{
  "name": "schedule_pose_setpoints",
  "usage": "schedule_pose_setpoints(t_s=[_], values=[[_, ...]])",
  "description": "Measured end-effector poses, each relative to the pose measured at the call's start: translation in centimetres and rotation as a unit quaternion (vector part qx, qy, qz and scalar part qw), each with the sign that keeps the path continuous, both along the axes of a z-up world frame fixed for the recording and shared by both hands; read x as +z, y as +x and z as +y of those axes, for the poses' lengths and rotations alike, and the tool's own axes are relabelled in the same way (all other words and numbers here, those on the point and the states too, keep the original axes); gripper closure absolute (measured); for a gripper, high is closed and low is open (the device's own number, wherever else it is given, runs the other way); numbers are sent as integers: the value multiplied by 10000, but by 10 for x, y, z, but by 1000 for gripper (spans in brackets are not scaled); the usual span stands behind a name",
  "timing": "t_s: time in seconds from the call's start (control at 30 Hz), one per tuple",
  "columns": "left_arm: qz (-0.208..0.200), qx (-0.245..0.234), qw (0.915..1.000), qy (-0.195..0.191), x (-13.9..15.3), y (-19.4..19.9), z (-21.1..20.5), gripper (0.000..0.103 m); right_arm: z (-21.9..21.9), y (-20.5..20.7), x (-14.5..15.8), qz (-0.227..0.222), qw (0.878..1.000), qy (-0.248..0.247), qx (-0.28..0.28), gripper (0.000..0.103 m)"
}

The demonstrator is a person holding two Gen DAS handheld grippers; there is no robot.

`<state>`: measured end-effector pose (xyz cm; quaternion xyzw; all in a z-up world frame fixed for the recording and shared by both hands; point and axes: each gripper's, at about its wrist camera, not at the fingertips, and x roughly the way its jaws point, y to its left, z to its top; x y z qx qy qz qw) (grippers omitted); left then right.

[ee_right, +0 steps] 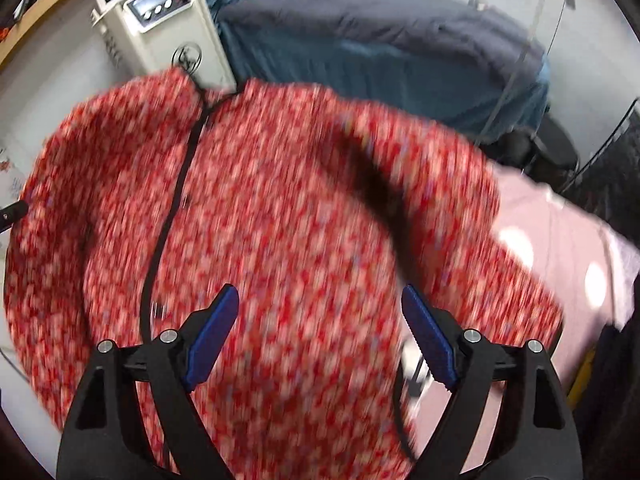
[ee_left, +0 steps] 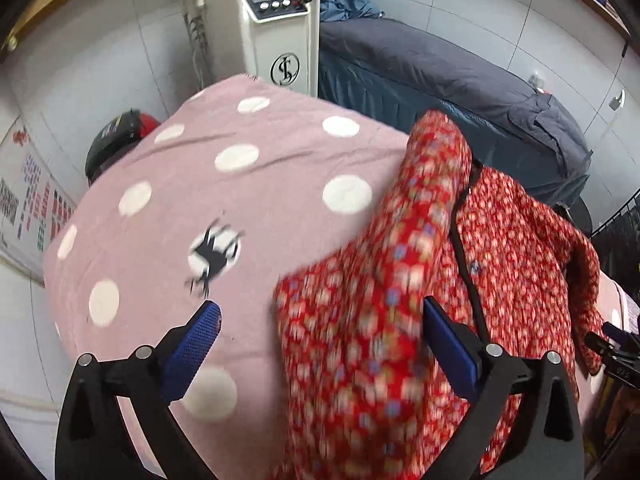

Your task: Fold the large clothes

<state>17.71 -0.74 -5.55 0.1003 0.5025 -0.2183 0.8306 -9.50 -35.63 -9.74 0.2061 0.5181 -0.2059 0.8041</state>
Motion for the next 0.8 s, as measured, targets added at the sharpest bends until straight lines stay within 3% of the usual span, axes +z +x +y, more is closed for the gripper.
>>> schedule_pose_setpoints(t_s=[0.17, 0.37, 0.67, 0.8], values=[[117, 263, 9996, 26, 2, -40, 37, 6, 18, -34, 1, 105, 9990, 374, -220, 20], [333, 805, 9961, -99, 3, -71, 65, 6, 26, -70, 11, 10, 9982, 457, -395, 20], [867, 498, 9948, 203, -31, -116, 63, 6, 42, -98, 0, 132, 9964, 677, -486, 20], [941, 508, 9928, -536, -14, -134, 56, 6, 48, -95, 3, 106, 9974, 613, -371, 20]])
